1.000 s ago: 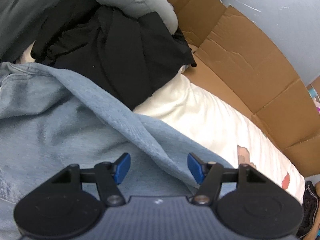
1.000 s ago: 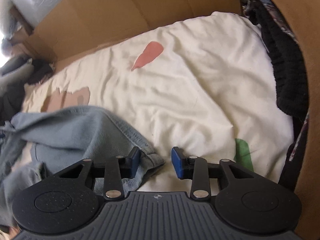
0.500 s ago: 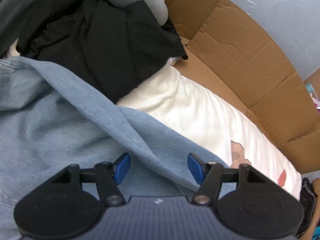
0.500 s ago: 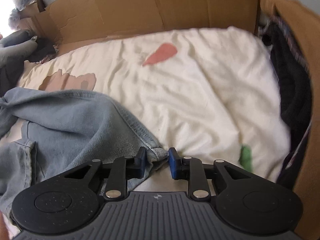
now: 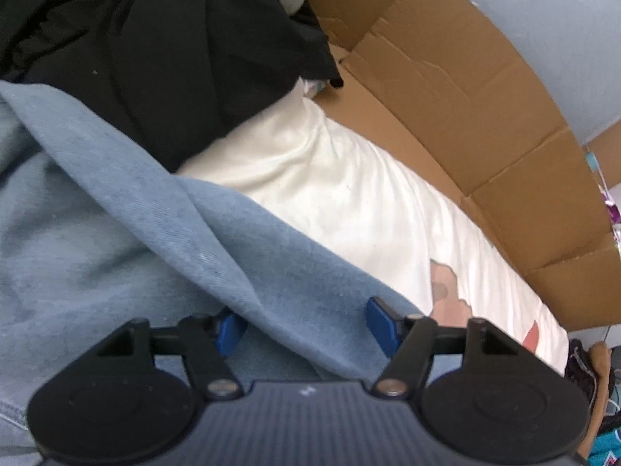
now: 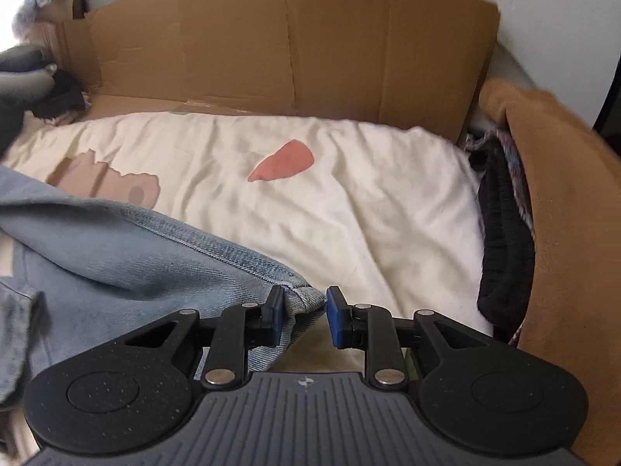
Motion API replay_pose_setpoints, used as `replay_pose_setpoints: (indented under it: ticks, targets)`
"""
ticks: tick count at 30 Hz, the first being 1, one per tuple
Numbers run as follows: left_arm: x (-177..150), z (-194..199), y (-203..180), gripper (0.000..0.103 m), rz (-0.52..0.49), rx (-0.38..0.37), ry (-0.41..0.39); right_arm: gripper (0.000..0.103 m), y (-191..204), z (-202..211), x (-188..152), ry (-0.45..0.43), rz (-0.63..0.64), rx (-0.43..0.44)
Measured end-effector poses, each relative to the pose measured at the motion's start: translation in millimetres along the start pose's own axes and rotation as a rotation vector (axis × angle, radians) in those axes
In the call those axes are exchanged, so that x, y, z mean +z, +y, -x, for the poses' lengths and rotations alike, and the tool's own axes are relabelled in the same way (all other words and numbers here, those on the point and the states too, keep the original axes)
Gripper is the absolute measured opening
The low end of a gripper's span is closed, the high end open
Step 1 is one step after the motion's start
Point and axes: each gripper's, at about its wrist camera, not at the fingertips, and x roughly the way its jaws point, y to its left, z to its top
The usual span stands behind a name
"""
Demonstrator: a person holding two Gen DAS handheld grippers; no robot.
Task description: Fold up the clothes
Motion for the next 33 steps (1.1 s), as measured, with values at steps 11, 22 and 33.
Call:
replay_pose_setpoints:
  ticks: [11,22,33]
  targets:
    - [24,13,14,0.036,0.160,-0.110,-0.039,0.023,8,-2,14,-0.089,0.094,-0.071]
    - [38,7,2,0.036,0.128,-0.104,-0.105,0.023,7,-12,43,-0.139,0.208,-0.068]
    - [47,10,14,0.037,0.170,-0.118,-0.157,0.023,10,-42,86,-0.144,0.363,-0.067]
